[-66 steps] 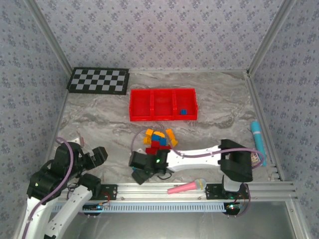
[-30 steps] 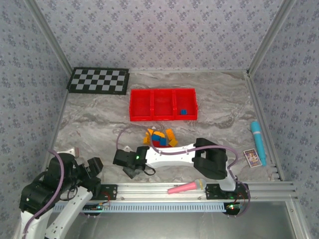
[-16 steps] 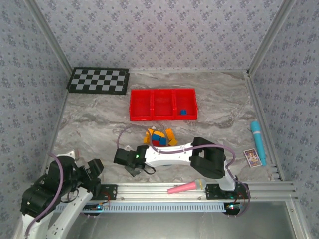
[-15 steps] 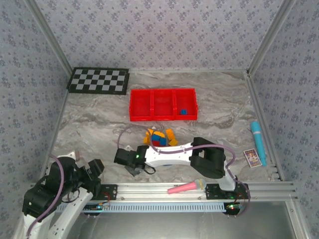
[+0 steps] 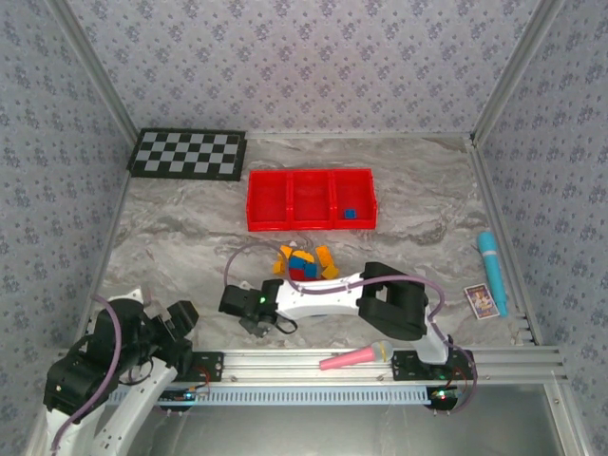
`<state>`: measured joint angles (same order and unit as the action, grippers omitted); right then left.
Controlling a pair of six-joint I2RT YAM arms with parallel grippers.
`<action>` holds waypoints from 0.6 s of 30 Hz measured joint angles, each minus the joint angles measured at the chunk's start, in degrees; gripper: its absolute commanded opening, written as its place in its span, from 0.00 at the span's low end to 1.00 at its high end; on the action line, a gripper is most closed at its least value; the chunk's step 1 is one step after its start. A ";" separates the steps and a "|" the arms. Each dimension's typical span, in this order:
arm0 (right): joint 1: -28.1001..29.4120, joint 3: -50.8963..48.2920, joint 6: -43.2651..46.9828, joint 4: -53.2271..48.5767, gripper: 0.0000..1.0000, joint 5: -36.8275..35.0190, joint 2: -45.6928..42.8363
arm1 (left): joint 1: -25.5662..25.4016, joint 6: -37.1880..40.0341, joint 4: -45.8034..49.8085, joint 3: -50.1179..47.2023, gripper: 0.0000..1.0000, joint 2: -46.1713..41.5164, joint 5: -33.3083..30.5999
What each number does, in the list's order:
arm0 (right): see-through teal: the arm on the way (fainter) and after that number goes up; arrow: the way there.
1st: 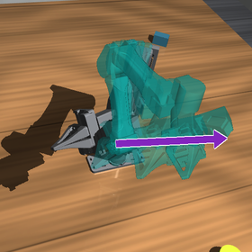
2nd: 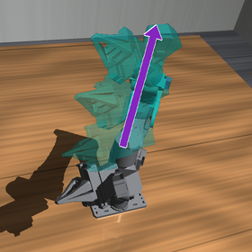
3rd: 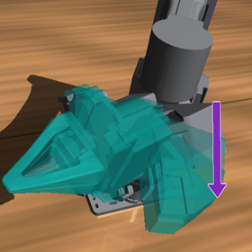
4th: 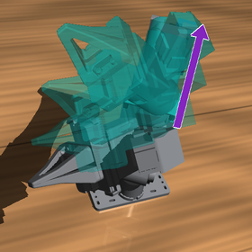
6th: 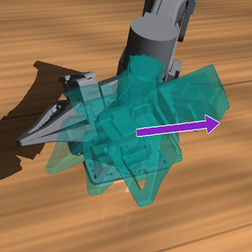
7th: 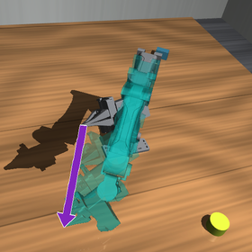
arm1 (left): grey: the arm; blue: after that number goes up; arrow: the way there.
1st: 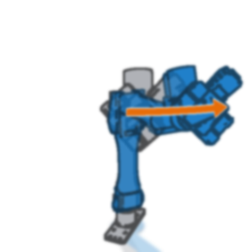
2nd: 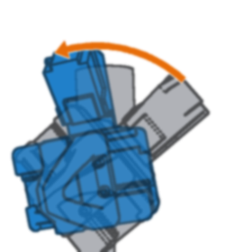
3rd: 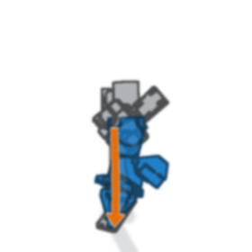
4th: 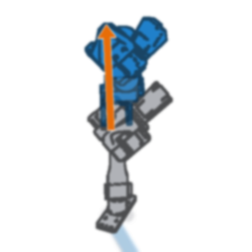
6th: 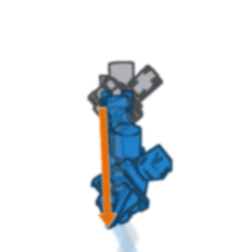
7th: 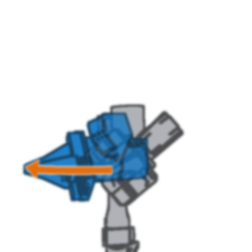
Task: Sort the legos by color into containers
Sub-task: Pick up the lego from the bottom-center of the table, then place the lego in the container.
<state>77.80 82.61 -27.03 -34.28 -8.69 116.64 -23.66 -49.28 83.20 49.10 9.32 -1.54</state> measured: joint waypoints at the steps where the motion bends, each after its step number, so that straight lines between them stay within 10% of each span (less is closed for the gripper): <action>1: -0.26 -0.52 0.07 0.13 0.19 0.33 -0.44 | 0.00 -0.15 -0.37 -0.24 1.00 0.00 -0.02; 18: -17.53 -10.12 4.96 3.41 0.12 3.32 -25.38 | 0.02 -2.95 -14.58 -8.02 1.00 3.21 9.38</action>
<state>60.27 72.49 -22.06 -30.87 -5.37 91.26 -23.64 -52.23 68.62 41.08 12.53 7.84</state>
